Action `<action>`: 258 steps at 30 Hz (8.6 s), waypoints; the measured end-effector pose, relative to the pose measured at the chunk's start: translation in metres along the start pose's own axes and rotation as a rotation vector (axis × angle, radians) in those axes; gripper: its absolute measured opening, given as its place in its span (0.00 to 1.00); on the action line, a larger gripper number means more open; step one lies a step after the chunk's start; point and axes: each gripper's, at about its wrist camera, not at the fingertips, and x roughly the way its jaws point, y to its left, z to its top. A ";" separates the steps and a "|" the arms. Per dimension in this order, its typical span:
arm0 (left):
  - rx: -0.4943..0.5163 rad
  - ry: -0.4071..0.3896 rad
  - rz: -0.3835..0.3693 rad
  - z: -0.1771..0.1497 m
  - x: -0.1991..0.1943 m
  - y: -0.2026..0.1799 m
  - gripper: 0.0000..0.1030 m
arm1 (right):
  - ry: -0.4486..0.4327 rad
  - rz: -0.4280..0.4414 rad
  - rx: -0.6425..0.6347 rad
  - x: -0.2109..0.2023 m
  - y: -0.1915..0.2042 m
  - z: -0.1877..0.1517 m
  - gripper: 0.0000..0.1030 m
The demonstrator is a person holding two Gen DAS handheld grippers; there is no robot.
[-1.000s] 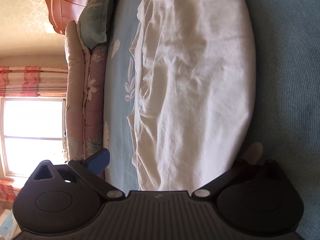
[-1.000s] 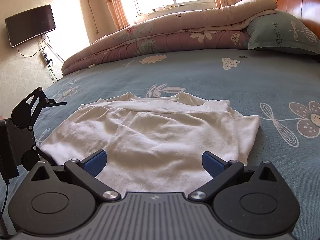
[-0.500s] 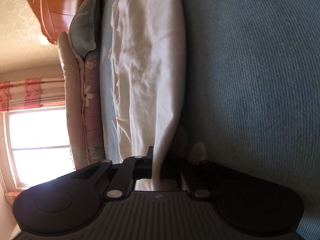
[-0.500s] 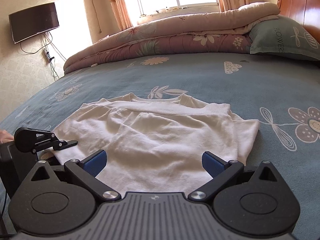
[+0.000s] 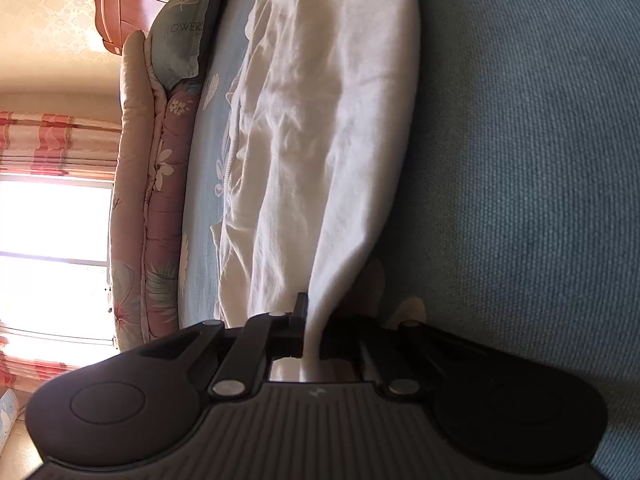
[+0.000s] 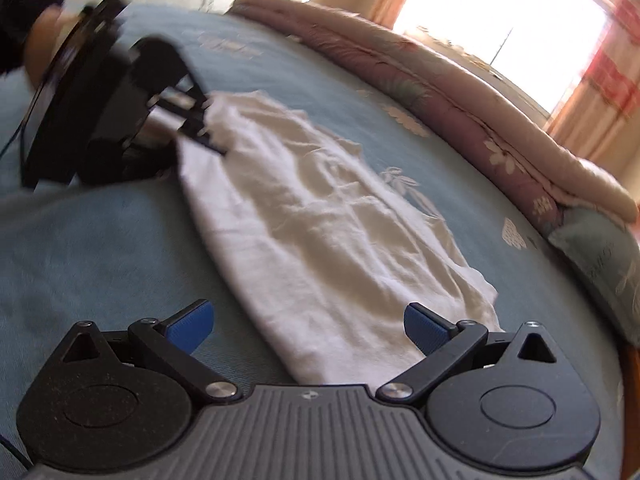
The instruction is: Fold clothes
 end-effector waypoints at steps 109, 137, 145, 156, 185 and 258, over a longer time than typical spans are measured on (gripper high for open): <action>-0.432 -0.042 -0.292 -0.091 -0.252 0.009 0.12 | 0.229 0.156 -0.023 -0.190 0.077 -0.042 0.25; -1.362 0.059 -0.456 -0.163 -0.136 0.027 0.49 | 0.136 0.016 0.792 -0.113 0.008 -0.107 0.31; -1.425 -0.139 -0.484 -0.146 -0.138 0.069 0.54 | 0.022 -0.037 0.846 -0.121 -0.022 -0.088 0.34; -1.488 -0.100 -0.507 -0.118 -0.066 0.053 0.53 | 0.049 -0.113 0.871 -0.031 -0.031 -0.079 0.35; -1.621 -0.107 -0.695 -0.097 -0.122 0.028 0.67 | 0.006 0.021 0.884 -0.068 0.012 -0.049 0.57; -1.934 -0.134 -0.906 -0.253 -0.020 0.061 0.82 | 0.152 0.015 0.811 -0.097 0.056 -0.031 0.88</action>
